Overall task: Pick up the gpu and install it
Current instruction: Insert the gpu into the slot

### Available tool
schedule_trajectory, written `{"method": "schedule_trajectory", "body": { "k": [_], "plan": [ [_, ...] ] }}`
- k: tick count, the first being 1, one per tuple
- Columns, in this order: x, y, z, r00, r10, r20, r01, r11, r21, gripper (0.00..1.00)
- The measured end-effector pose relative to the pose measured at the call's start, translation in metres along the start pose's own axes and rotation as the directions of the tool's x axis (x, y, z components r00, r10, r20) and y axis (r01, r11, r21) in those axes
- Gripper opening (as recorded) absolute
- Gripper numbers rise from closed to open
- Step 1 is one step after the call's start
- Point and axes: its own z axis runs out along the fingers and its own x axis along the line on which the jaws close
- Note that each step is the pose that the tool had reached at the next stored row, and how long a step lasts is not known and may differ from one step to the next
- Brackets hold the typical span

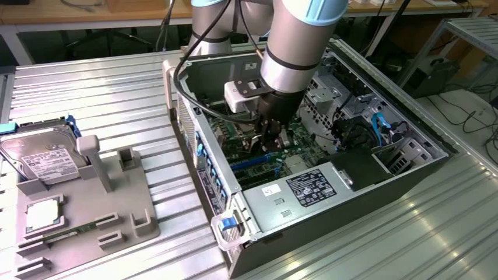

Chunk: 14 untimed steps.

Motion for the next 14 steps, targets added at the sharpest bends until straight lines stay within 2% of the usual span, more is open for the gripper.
{"method": "schedule_trajectory", "body": {
  "k": [8, 12, 14],
  "plan": [
    [0.0004, 0.0027, 0.0053, 1.0, 0.0, -0.0002, 0.0, 1.0, -0.0023, 0.28],
    [0.0004, 0.0033, 0.0055, 1.0, -0.004, 0.002, 0.004, 1.0, 0.0031, 0.28],
    [0.0005, 0.0047, 0.0061, 1.0, -0.004, 0.0024, 0.004, 1.0, 0.0035, 0.28]
  ]
}}
